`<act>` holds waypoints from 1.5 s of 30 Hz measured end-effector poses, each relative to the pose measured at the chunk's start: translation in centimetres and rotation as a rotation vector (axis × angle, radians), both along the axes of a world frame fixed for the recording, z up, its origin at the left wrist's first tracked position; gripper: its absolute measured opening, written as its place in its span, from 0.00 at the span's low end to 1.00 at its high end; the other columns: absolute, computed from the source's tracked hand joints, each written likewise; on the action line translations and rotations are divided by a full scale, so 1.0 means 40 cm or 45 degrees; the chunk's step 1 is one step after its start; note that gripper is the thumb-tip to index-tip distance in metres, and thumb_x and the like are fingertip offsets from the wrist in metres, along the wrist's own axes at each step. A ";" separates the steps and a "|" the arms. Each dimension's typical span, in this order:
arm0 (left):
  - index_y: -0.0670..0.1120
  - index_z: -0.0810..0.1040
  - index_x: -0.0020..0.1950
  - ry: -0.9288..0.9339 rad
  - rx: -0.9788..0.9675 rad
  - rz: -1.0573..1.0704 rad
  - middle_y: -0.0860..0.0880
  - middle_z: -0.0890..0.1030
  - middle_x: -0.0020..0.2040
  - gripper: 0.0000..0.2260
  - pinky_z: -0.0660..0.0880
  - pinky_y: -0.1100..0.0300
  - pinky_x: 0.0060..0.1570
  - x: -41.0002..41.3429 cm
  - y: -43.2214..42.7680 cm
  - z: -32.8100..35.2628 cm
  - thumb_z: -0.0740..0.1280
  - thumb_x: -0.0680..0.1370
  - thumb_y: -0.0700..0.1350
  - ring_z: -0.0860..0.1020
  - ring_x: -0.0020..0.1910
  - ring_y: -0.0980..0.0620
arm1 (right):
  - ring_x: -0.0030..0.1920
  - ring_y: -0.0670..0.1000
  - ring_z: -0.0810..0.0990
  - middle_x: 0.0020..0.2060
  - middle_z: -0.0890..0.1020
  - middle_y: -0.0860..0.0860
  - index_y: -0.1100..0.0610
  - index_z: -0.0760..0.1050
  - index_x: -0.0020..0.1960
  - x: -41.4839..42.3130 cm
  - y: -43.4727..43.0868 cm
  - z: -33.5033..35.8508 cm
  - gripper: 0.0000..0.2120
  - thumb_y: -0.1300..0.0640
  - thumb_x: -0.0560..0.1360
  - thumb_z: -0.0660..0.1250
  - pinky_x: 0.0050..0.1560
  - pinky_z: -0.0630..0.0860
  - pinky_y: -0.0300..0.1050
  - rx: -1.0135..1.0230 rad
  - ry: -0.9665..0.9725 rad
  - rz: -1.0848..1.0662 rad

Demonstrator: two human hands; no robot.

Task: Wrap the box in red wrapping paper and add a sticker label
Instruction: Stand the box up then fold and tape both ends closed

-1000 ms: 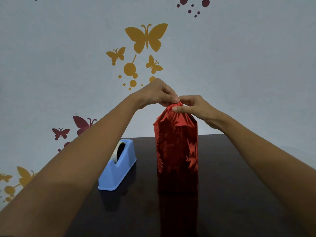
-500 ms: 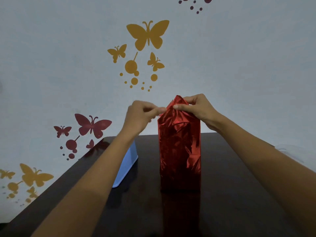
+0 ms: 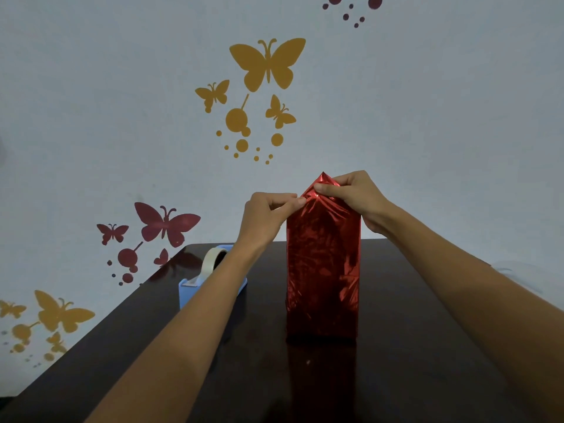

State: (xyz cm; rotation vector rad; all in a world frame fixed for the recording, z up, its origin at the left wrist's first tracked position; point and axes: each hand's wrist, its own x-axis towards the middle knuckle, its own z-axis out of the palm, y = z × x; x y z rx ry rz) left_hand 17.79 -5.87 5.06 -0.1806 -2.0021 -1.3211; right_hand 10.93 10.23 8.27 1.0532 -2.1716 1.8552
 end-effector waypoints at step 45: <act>0.49 0.81 0.46 -0.352 0.202 -0.262 0.51 0.83 0.45 0.08 0.74 0.74 0.39 -0.006 0.029 0.027 0.62 0.79 0.42 0.81 0.42 0.59 | 0.26 0.45 0.78 0.30 0.80 0.52 0.60 0.79 0.36 -0.003 -0.019 0.018 0.09 0.57 0.73 0.70 0.28 0.74 0.32 0.193 -0.245 -0.044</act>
